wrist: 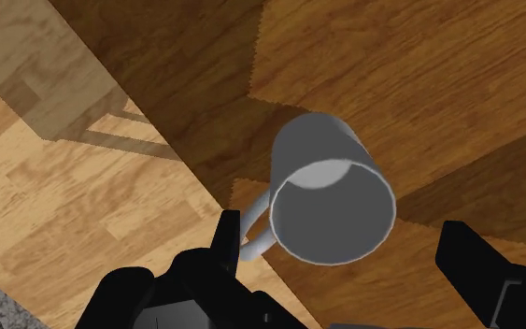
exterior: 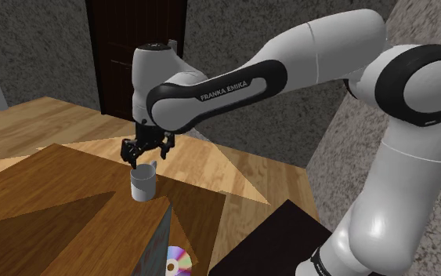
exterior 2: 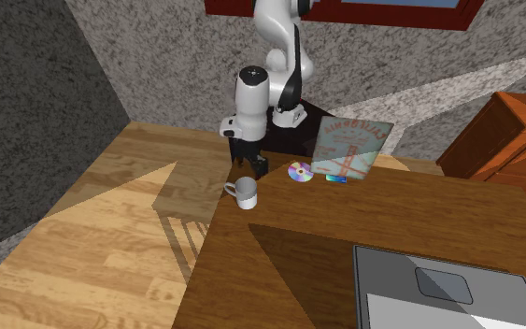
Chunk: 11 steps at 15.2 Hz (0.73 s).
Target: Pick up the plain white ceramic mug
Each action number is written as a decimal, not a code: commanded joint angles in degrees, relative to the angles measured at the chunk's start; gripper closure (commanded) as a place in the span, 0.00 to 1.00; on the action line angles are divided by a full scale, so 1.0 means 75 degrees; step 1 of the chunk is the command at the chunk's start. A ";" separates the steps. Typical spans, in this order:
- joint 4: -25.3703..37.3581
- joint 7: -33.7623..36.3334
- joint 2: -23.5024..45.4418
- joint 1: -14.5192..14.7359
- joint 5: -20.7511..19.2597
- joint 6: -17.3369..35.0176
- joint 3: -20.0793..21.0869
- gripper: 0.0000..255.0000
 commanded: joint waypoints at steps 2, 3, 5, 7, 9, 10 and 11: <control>0.0833 0.0577 0.1008 0.0371 -0.0533 -0.0102 -0.0066 0.00; 0.1127 0.0724 0.1335 0.0504 -0.0677 -0.0153 -0.0111 0.00; 0.1506 0.0882 0.1734 0.0681 -0.0832 -0.0226 -0.0183 0.00; 0.1428 0.0926 0.1826 0.0701 -0.0888 -0.0065 -0.0217 0.00; 0.1358 0.0973 0.1923 0.0720 -0.0950 0.0093 -0.0250 0.00; 0.1325 0.0997 0.1973 0.0730 -0.0981 0.0171 -0.0266 0.00; 0.1294 0.1021 0.2025 0.0740 -0.1013 0.0248 -0.0284 0.00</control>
